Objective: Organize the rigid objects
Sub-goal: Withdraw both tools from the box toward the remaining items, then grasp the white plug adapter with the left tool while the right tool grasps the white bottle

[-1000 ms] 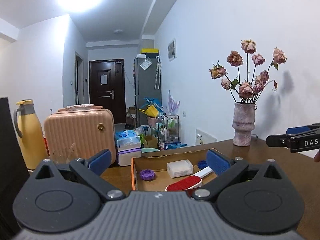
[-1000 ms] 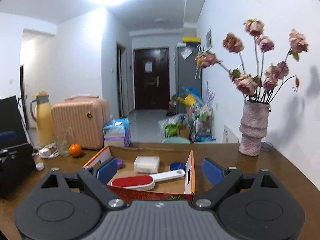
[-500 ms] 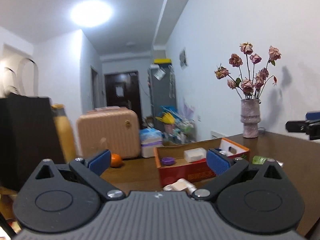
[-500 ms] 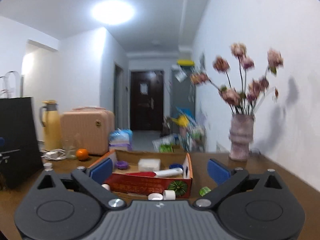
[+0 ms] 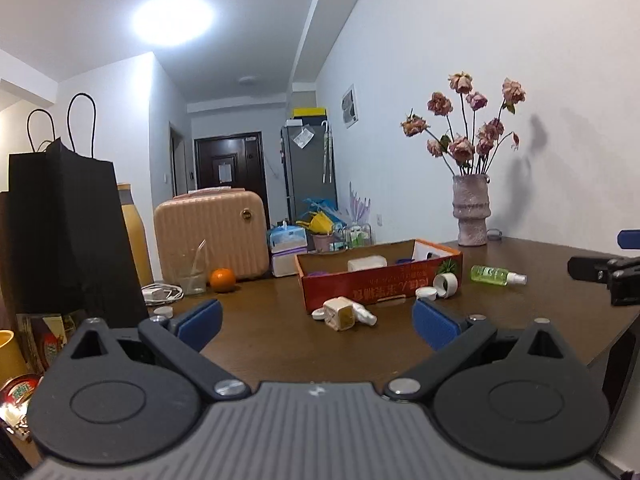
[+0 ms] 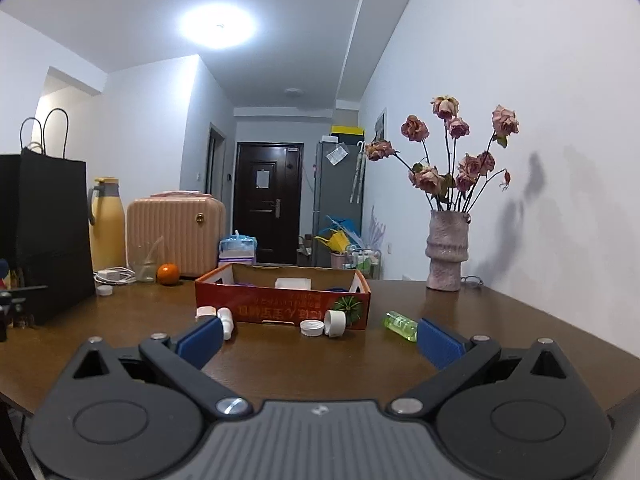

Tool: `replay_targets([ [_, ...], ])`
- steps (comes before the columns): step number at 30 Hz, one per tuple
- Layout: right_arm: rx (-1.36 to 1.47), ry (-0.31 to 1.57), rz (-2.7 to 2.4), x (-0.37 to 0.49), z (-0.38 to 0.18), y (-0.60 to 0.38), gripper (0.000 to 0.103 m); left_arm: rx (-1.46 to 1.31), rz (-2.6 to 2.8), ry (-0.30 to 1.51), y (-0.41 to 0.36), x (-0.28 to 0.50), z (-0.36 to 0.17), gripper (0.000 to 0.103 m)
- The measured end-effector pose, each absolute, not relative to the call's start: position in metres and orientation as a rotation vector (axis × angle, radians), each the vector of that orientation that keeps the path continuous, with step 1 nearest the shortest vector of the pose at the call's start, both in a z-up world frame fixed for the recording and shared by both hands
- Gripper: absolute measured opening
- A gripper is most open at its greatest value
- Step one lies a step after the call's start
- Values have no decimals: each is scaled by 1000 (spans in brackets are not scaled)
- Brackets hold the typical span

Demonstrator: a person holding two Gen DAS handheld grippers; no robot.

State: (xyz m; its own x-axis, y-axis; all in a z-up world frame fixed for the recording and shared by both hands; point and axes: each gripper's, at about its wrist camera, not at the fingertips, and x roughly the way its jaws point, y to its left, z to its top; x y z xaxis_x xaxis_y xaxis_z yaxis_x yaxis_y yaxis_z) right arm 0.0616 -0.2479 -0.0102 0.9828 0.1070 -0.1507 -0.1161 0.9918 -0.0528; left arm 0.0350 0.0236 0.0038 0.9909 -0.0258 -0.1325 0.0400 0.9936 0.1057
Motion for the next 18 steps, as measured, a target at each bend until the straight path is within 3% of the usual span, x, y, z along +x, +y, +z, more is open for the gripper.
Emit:
replay_targets([
  [10, -10, 210, 117, 94, -23, -253, 103, 112, -24, 197, 15, 65, -6, 103],
  [18, -19, 274, 145, 156, -30, -252, 103, 107, -10, 278, 7, 141, -13, 103],
])
